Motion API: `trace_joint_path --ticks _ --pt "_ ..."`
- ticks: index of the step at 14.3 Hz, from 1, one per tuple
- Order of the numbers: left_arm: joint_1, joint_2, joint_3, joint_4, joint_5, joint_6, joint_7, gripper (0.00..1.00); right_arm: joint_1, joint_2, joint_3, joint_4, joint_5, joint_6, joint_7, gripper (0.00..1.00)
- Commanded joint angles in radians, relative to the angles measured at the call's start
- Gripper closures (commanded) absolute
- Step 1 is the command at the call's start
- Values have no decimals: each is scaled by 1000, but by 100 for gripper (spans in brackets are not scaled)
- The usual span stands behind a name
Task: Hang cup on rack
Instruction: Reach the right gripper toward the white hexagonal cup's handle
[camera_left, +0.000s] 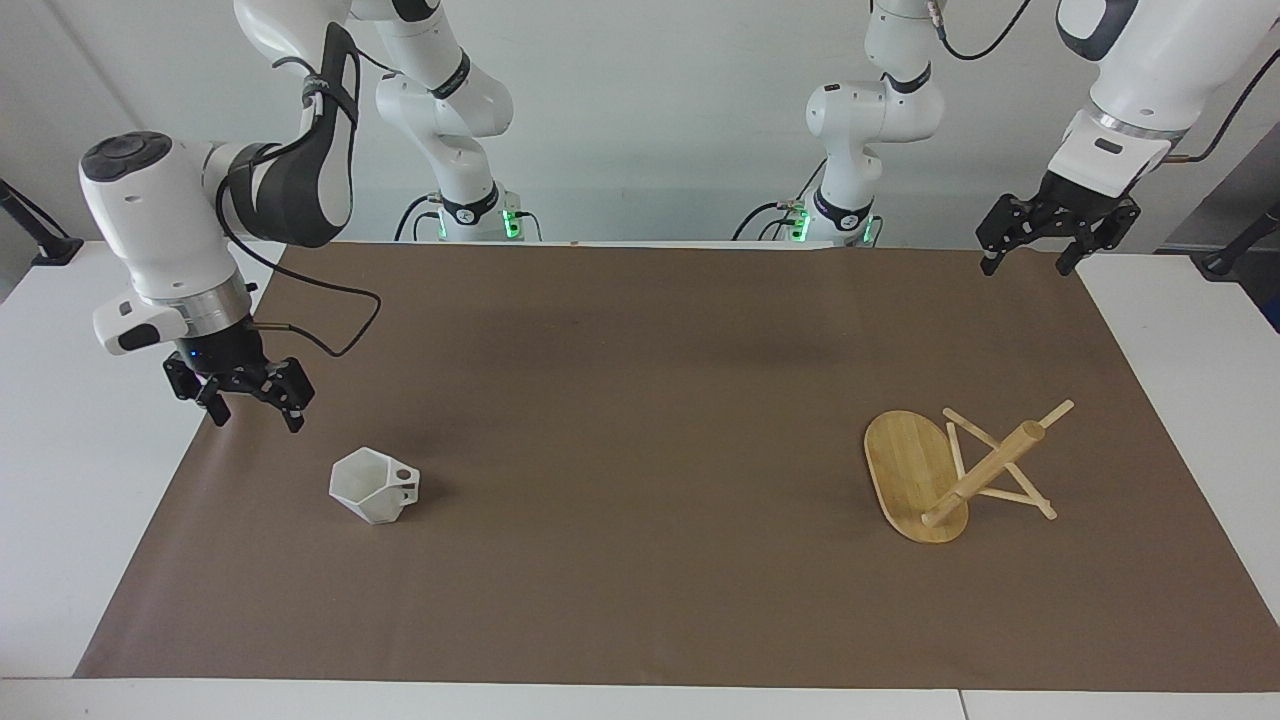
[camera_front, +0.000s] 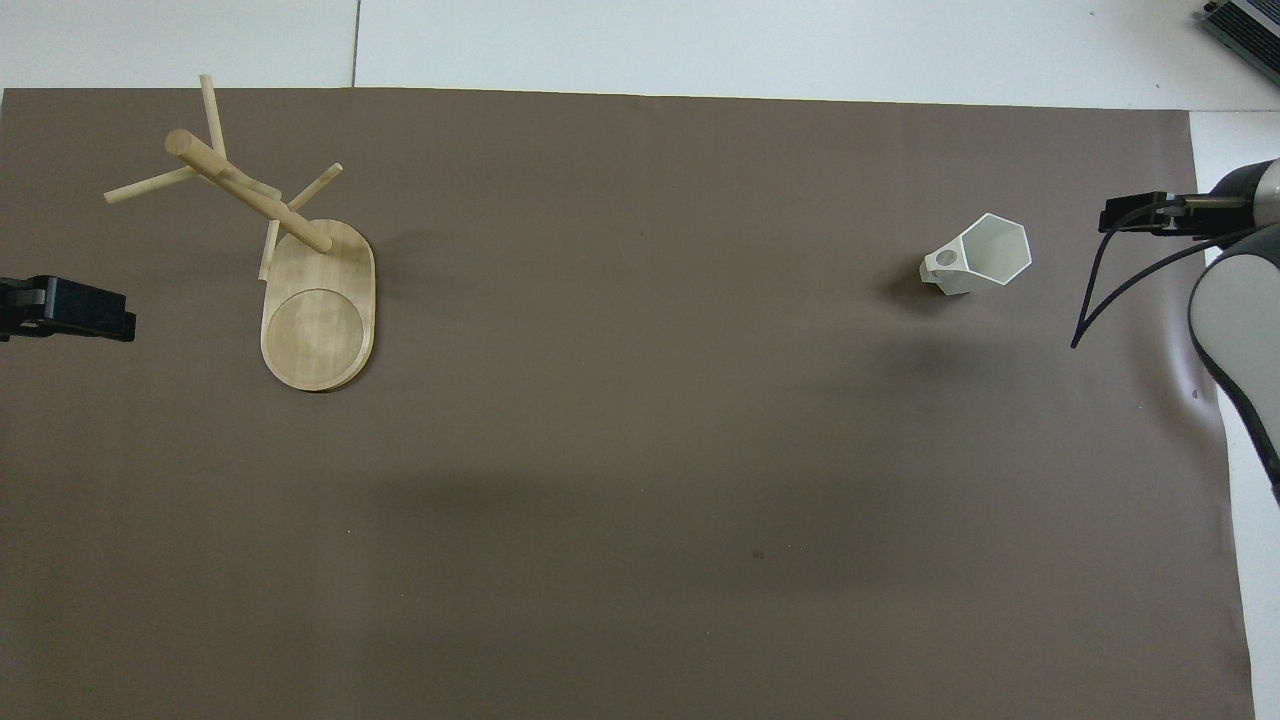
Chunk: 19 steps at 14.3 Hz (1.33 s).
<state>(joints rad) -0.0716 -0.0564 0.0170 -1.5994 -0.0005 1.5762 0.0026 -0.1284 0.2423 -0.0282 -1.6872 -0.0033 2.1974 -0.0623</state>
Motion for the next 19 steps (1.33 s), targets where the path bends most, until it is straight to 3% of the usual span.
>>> trace_joint_path --ticks 1,5,13,19 --pt "4 -22 0 -25 -7 2 -7 0 -8 34 4 -5 -7 74 -10 0" --pt "3 -23 0 -25 -7 -24 -9 0 -10 71 4 -9 -7 123 -8 0" --pt "4 -25 0 -25 -7 -27 -12 0 1 74 16 -29 -10 111 -19 0" --pt "4 -31 0 -40 -7 -18 -16 0 3 133 21 -45 -9 124 -94 0"
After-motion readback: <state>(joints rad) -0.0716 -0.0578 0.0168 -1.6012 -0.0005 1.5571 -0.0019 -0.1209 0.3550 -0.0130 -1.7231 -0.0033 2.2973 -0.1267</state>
